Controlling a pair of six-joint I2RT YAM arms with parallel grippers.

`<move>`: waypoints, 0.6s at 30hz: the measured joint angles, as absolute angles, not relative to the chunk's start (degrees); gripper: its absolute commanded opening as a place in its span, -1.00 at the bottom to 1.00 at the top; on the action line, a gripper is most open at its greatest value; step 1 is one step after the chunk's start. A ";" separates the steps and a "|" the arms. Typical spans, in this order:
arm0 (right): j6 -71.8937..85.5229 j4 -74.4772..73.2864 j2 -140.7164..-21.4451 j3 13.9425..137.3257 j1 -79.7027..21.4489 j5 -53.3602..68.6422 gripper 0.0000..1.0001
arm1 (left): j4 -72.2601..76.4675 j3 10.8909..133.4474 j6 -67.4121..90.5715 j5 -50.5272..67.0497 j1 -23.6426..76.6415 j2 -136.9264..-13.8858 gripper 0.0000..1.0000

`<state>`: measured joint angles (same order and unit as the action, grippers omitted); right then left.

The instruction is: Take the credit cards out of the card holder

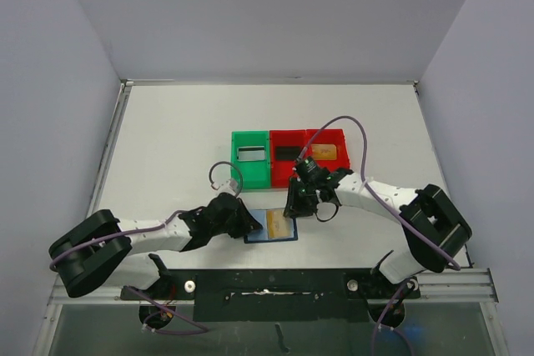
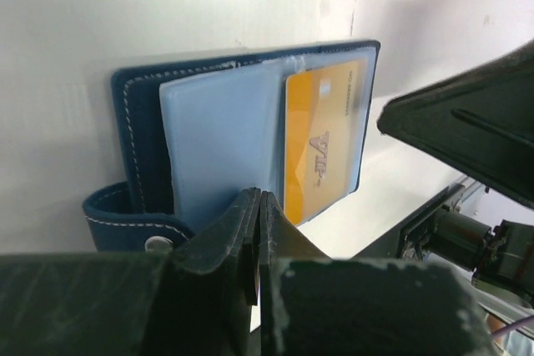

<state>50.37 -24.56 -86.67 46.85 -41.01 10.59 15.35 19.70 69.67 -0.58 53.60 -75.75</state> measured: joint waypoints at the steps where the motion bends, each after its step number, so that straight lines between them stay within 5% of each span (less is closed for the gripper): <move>1: 50.63 -25.17 -86.50 47.20 -41.39 9.87 -0.46 | 14.46 20.08 69.21 -0.69 53.36 -75.48 -1.00; 6: 51.62 -25.50 -82.43 48.01 -42.76 7.66 -0.47 | 11.55 21.15 68.01 -1.45 51.94 -74.96 -0.96; 11: 51.92 -22.41 -83.46 47.88 -41.95 8.69 -0.53 | 12.32 21.21 67.29 -0.40 51.66 -75.00 -0.34; 18: 51.86 -18.94 -91.88 47.72 -41.04 12.82 -0.63 | 17.37 21.96 66.81 2.04 51.66 -76.75 -0.07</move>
